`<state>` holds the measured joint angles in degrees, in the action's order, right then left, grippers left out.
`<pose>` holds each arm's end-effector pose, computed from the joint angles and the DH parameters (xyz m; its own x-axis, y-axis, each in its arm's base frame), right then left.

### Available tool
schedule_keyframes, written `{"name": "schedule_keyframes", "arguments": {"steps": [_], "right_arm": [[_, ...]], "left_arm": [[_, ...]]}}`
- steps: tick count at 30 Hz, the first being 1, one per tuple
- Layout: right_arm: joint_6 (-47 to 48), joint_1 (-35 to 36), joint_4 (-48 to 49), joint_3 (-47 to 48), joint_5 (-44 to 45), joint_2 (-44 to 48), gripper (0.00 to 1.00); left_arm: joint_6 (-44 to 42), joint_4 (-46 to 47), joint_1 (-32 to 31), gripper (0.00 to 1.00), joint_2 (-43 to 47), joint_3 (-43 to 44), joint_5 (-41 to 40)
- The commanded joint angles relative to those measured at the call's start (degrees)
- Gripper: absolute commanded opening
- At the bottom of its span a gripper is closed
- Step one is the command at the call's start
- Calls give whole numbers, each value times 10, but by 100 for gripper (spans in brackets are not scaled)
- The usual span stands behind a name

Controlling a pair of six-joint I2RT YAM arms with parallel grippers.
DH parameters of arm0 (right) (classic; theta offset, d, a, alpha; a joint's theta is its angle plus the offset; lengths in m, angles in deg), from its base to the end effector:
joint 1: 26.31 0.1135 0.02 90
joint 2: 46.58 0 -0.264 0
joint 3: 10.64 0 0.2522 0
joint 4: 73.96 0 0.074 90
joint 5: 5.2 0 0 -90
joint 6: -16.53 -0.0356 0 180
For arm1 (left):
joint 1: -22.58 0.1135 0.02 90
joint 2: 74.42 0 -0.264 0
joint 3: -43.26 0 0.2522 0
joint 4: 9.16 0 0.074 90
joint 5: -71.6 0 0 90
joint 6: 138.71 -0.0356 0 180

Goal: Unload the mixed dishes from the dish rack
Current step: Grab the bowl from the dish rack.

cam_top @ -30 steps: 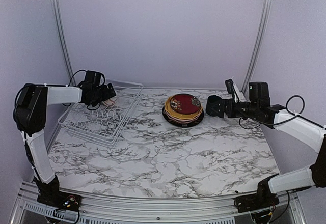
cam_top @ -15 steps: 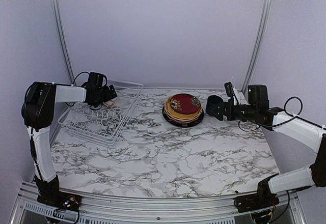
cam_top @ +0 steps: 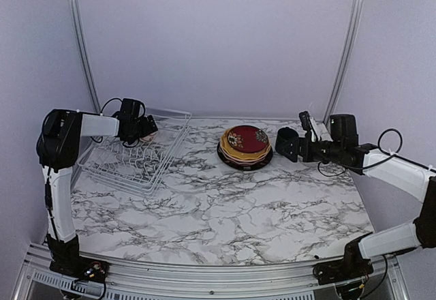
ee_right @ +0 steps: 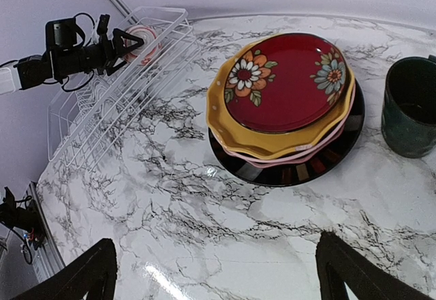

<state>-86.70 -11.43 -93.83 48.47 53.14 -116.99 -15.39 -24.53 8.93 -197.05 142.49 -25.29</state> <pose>0.2543 0.0869 0.2588 -0.6363 0.0325 -0.7708 -0.5208 0.7190 0.4603 0.4665 -0.1089 0.1672 -0.5872 -0.4186 -0.6928 -0.2144 0.9058 -0.3655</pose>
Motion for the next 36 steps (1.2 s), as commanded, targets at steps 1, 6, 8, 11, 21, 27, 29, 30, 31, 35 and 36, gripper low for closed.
{"name": "schedule_keyframes", "arguments": {"steps": [1, 6, 8, 11, 21, 27, 29, 30, 31, 35, 36], "right_arm": [[7, 6, 10, 1, -3, -4, 99], [7, 6, 10, 2, -3, -6, 98], [7, 5, 10, 1, -3, -6, 98], [8, 6, 10, 1, -3, -5, 98], [6, 6, 8, 10, -9, -4, 98], [3, 6, 7, 21, -13, -4, 98], [3, 6, 4, 26, -14, -3, 98], [4, 6, 4, 29, -15, -4, 98], [4, 5, 2, 32, -15, -4, 98], [4, 5, -4, 43, -17, -4, 98], [4, 6, -5, 46, -17, -4, 98]], "left_arm": [[1, 10, 4, 92, -18, 13, 18], [1, 35, 5, 82, -18, 11, 28], [3, 39, 5, 73, -16, 7, 33], [7, 45, 5, 64, -10, 0, 42], [19, 83, 5, 50, 35, -35, 67], [18, 96, 5, 46, 69, -49, 106], [17, 104, 5, 44, 81, -57, 113], [17, 107, 5, 44, 89, -60, 116], [15, 109, 5, 43, 95, -62, 119], [4, 111, 4, 41, 117, -72, 124], [0, 111, 4, 41, 125, -75, 123]]}}
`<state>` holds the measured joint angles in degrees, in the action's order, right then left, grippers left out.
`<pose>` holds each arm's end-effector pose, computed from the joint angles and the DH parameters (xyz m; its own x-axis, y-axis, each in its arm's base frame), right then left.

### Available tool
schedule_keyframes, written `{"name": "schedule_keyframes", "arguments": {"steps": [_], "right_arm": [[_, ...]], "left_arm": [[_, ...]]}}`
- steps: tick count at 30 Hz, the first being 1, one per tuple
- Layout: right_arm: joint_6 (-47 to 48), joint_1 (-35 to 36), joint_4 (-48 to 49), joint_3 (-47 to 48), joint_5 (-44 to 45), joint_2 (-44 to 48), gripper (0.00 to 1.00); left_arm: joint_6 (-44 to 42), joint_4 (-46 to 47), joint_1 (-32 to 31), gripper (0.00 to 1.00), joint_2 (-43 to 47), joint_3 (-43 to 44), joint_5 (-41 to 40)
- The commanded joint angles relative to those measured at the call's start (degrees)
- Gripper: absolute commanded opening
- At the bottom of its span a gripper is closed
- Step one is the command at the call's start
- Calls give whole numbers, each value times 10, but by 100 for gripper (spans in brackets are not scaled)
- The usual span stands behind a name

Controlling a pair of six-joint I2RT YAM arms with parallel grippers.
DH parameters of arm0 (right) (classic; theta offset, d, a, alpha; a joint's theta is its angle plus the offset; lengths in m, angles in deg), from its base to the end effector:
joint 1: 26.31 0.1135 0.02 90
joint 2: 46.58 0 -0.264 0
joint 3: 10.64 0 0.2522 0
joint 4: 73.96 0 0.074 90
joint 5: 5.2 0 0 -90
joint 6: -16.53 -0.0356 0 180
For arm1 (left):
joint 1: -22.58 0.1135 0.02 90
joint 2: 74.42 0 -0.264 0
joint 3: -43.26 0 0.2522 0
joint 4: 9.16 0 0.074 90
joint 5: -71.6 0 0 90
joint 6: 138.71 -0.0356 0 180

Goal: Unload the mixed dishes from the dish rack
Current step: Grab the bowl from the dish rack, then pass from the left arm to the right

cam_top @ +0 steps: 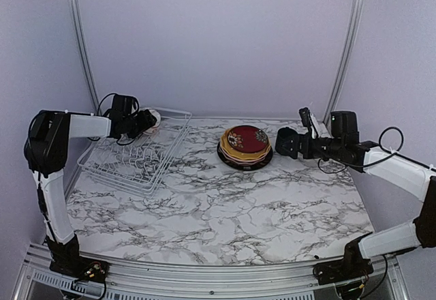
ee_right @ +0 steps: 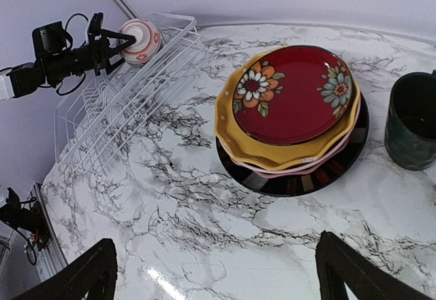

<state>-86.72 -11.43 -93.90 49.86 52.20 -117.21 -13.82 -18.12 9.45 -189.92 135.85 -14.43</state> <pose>0.2567 0.0881 0.2661 -0.6242 0.0339 -0.7805 -0.5382 0.7055 0.4611 0.4464 -0.1067 0.1958 -0.5841 -0.4497 -0.6757 -0.0613 0.8545 -0.5158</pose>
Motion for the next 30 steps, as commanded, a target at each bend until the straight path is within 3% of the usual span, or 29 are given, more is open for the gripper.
{"name": "schedule_keyframes", "arguments": {"steps": [1, 13, 20, 30], "right_arm": [[4, 6, -6, 35, -8, -2, 98], [-9, 6, -25, 81, -15, -15, 98], [-22, 6, -42, 113, -28, -23, 98], [-45, 6, -85, 144, -46, -20, 98]], "left_arm": [[-22, 47, -1, 41, 61, -13, 14], [-168, 33, -52, 40, 184, -73, -86], [-337, 76, -158, 40, 283, -151, -193], [-504, 171, -301, 40, 402, -271, -308]]}}
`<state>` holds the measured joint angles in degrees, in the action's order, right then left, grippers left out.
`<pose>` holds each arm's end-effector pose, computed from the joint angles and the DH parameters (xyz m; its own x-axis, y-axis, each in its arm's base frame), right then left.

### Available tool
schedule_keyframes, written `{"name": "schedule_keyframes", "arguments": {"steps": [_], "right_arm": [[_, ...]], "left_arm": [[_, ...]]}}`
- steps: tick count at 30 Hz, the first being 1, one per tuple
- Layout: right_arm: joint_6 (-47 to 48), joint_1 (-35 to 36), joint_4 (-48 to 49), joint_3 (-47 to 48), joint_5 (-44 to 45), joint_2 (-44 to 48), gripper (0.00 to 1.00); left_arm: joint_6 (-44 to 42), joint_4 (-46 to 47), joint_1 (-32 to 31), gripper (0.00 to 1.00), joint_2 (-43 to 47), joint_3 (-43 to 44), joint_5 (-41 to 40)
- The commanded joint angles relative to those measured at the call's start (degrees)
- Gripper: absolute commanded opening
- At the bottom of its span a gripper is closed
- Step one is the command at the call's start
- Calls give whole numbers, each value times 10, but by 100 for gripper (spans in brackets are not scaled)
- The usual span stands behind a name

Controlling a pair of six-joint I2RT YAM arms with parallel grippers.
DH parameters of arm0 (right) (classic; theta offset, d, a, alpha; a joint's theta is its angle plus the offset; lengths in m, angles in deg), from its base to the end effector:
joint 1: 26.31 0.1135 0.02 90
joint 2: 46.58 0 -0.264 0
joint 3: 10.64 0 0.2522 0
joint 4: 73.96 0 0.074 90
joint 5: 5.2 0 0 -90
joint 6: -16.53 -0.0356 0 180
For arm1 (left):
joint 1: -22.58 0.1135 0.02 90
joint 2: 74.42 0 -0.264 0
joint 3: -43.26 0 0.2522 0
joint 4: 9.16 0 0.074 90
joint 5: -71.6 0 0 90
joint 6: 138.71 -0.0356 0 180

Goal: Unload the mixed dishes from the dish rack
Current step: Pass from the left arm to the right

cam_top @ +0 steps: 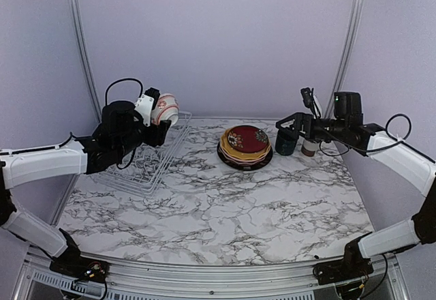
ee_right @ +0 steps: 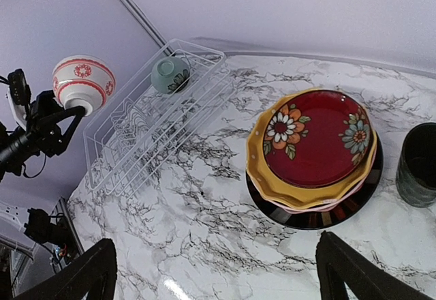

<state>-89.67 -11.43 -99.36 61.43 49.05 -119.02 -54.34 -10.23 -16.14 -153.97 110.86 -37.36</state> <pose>0.2703 0.0933 0.3188 -0.6035 0.0739 -0.7939 -0.5712 0.6546 0.4952 0.2598 -0.1935 0.2966 -0.1411 0.2321 -0.9624 0.3602 0.9176 0.1684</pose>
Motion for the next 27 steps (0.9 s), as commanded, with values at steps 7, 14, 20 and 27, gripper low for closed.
{"name": "schedule_keyframes", "arguments": {"steps": [7, 14, 20, 27], "right_arm": [[-19, 6, -76, 44, -38, 2, 98], [-29, 7, -102, 50, -61, 10, 97], [-18, 19, -124, 54, -80, -1, 95], [9, 63, -160, 73, -71, -21, 94]], "left_arm": [[-285, 181, -188, 41, 49, -79, -229], [-485, 344, -294, 39, 8, -140, -308], [-665, 510, -360, 39, -78, -168, -332], [-763, 612, -395, 38, -131, -183, -326]]}}
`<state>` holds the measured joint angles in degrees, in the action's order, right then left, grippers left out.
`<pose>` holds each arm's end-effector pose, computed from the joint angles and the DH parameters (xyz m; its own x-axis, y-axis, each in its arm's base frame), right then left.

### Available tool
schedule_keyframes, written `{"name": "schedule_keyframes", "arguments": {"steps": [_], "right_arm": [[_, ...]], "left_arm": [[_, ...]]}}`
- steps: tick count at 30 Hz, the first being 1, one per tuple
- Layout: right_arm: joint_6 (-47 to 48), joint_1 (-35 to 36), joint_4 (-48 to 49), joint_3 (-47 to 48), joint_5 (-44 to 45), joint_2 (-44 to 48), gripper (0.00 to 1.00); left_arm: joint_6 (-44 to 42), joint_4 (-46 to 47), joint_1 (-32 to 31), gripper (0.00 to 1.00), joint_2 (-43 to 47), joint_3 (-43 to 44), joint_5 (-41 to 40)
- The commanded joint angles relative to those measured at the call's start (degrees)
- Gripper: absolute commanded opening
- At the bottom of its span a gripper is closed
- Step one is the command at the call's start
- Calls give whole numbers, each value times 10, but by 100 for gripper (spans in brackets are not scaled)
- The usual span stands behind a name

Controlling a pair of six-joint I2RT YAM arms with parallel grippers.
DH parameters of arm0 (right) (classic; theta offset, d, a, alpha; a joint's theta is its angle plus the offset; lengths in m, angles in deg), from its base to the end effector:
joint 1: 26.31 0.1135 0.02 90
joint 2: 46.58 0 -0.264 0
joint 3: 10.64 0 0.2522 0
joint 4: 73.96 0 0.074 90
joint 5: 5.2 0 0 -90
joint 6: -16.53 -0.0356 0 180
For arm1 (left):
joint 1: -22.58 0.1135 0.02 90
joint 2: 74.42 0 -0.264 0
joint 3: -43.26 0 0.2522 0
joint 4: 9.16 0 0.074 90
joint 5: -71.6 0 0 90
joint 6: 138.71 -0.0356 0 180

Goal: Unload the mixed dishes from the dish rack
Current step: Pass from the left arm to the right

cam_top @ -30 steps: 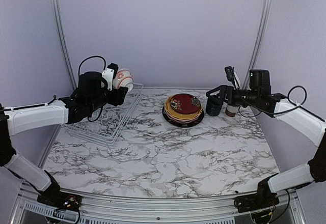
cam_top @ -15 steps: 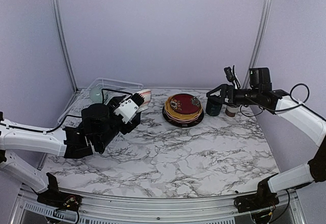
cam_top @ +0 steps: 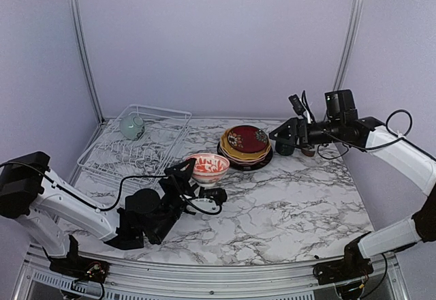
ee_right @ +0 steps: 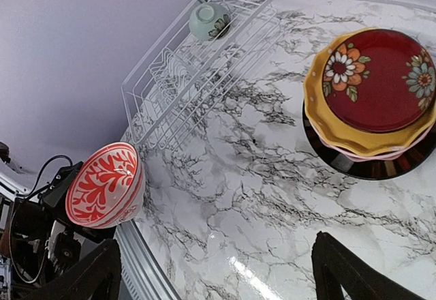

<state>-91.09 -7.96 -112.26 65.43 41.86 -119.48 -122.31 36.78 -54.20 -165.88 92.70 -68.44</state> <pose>0.2544 0.1099 0.3222 -0.7504 -0.0154 -0.6608 -0.5583 0.5499 0.6212 0.0976 -0.2963 0.2152 0.4364 0.8363 -0.3319 0.1122 0.3155 0.9423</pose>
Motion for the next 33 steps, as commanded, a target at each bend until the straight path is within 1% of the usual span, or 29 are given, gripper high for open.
{"name": "schedule_keyframes", "arguments": {"steps": [1, 8, 11, 14, 24, 33], "right_arm": [[28, 39, -36, 38, 6, -22, 94], [60, 128, -75, 85, 46, -73, 91], [64, 151, -88, 104, 51, -90, 89], [65, 165, -97, 117, 51, -102, 87], [82, 203, -115, 124, 46, -147, 73], [88, 216, -114, 123, 52, -181, 56]], "left_arm": [[-90, 154, -18, 38, -18, -2, -16], [-152, 226, -38, 37, -60, -4, -7], [-177, 248, -44, 36, -71, -4, -6], [-186, 251, -47, 36, -74, -3, -3], [-216, 288, -55, 35, -95, 6, 1], [-223, 295, -57, 35, -100, 10, 5]]}}
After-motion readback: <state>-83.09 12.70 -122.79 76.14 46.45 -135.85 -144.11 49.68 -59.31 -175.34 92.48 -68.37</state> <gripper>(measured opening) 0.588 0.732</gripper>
